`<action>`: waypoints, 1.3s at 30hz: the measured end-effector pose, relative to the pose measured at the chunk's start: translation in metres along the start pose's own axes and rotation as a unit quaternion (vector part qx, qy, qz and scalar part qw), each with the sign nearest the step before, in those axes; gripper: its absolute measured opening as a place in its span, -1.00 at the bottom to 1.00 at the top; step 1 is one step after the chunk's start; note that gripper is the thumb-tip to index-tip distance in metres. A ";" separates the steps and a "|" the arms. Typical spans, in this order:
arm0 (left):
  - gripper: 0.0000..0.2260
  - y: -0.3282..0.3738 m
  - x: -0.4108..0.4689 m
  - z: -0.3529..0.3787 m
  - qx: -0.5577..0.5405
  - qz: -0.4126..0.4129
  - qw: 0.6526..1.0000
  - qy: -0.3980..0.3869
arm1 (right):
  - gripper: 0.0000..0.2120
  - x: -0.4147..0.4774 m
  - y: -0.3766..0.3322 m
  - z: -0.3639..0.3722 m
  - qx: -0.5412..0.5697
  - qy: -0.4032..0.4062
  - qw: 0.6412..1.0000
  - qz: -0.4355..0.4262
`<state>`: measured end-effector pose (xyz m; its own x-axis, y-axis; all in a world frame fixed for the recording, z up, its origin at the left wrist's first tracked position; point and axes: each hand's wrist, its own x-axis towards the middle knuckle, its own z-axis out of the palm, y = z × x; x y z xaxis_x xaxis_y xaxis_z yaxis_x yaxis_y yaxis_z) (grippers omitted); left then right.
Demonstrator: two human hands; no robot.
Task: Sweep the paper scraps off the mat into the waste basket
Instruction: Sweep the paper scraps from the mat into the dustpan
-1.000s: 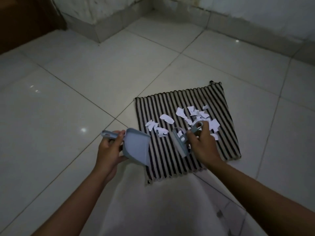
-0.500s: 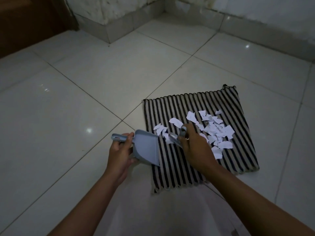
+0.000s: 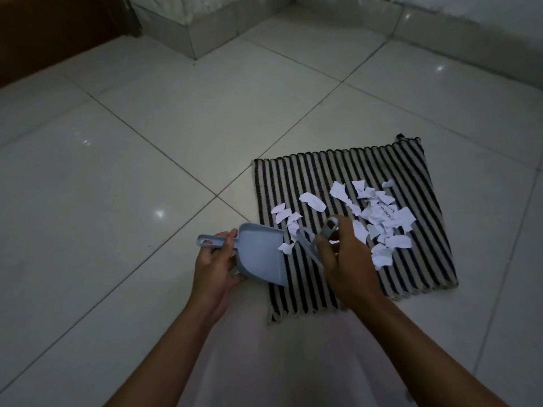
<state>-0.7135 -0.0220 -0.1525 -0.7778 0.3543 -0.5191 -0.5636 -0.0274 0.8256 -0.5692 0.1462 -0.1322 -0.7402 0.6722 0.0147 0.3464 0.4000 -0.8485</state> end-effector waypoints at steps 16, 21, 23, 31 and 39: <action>-0.54 -0.010 0.004 -0.009 -0.019 0.060 0.996 0.058 | -0.85 0.016 -0.003 -0.008 -0.020 0.082 0.996 0.033; -0.57 -0.011 0.009 -0.005 -0.010 0.057 0.996 0.062 | -0.92 0.013 -0.009 0.008 -0.044 -0.018 0.998 0.028; -0.58 -0.012 0.010 -0.005 -0.010 0.057 0.996 0.064 | -0.88 0.004 -0.009 0.012 -0.036 -0.045 0.998 0.008; -0.60 -0.015 0.009 -0.005 -0.025 0.052 0.996 0.066 | -0.91 0.007 -0.006 0.011 -0.013 0.046 0.999 0.009; -0.60 -0.012 0.013 -0.004 -0.008 0.058 0.997 0.054 | -0.92 0.015 -0.013 0.022 -0.036 -0.012 0.999 -0.021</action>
<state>-0.7181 -0.0210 -0.1705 -0.8630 0.2443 -0.4421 -0.4719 -0.0779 0.8782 -0.5972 0.1371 -0.1321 -0.7682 0.6392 0.0359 0.3553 0.4723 -0.8067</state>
